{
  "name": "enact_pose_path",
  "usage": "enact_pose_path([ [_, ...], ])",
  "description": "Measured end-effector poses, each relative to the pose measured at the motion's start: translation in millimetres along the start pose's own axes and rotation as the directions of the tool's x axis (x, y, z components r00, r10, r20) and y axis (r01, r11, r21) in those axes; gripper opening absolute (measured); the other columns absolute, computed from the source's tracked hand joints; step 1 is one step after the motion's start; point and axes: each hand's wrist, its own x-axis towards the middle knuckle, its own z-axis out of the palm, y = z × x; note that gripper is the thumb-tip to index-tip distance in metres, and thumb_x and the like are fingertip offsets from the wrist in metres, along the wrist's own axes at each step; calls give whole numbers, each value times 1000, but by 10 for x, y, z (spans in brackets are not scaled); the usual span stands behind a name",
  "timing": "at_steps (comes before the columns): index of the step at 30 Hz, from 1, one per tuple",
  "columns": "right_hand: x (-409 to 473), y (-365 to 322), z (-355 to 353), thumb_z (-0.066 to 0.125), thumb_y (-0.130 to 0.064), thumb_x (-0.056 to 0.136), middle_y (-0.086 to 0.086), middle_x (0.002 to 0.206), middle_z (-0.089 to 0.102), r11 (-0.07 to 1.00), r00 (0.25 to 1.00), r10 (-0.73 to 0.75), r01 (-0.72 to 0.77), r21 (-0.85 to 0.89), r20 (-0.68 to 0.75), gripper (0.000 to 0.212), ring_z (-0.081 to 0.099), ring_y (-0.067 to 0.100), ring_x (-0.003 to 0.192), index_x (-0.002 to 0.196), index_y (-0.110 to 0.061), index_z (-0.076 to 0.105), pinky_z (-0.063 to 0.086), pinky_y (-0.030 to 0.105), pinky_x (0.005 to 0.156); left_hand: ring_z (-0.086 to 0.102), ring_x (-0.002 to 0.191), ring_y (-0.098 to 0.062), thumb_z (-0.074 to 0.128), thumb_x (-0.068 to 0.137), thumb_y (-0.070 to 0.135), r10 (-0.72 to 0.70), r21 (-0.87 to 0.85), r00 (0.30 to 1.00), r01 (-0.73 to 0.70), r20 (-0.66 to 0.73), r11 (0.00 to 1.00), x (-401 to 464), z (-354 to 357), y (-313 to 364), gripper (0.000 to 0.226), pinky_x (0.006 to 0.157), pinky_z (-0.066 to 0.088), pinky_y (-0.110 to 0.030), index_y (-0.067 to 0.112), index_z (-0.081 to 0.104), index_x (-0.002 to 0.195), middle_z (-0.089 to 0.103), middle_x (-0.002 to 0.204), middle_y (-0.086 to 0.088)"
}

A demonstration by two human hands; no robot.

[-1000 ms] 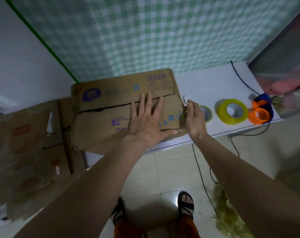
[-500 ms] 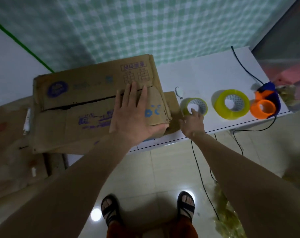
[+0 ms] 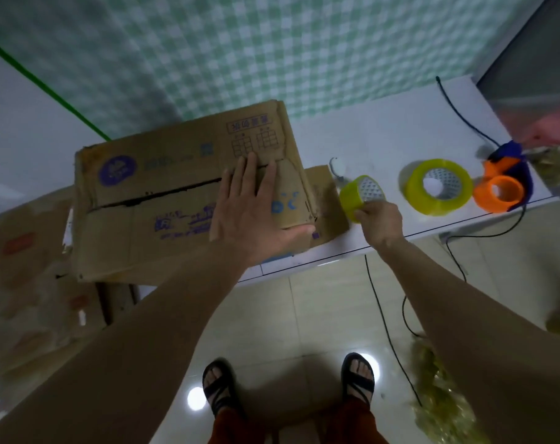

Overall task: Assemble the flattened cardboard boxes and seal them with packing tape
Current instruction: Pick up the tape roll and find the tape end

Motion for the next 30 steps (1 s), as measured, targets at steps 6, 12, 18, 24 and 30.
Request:
enact_pose_path([
  [6, -585, -473, -580, 80, -10, 73, 1, 56, 51, 766, 994, 108, -69, 639, -21, 33, 50, 7, 54, 55, -13, 53, 49, 21, 67, -10, 149, -21, 58, 67, 80, -90, -245, 991, 113, 103, 963, -101, -402, 198, 121, 121, 0, -40, 23, -2, 154, -9, 162, -4],
  [12, -1171, -943, -982, 84, -11, 67, 5, 57, 45, 643, 994, -97, 19, 766, 56, 44, 45, 17, 62, 50, -15, 43, 48, 36, 66, 65, 87, -17, 64, 78, 64, -176, -903, 950, 301, 257, 305, -183, -999, 524, 48, 72, 54, -34, 19, 62, 95, 66, 94, 0],
  [18, -1641, -1384, -1358, 82, 0, 67, -6, 54, 47, 702, 955, -272, 112, 703, 120, 39, 44, 8, 53, 63, -15, 46, 40, 21, 55, 66, 92, -15, 57, 95, 28, -84, -868, 900, 381, 427, -318, -547, -1541, 522, 42, 66, 57, -22, 4, 54, 129, 62, 127, -11],
  [24, -2049, -1779, -1747, 63, -33, 89, 4, 84, 60, 622, 958, -247, 42, 782, 146, 19, 57, 20, 81, 81, -17, 60, 50, 48, 86, 67, 106, -22, 65, 87, 1, -86, -935, 960, 235, 265, -266, -1088, -1891, 602, 47, 91, 54, -33, 3, 54, 132, 67, 120, -13],
  [30, -2406, -1944, -2084, 53, -39, 95, 14, 89, 66, 597, 939, -290, 27, 802, 184, 42, 60, 24, 82, 96, 0, 66, 49, 45, 82, 66, 107, -27, 73, 68, 2, -107, -988, 991, 63, 78, -140, -1565, -2229, 825, 67, 94, 52, -43, 7, 55, 132, 68, 118, -12],
])
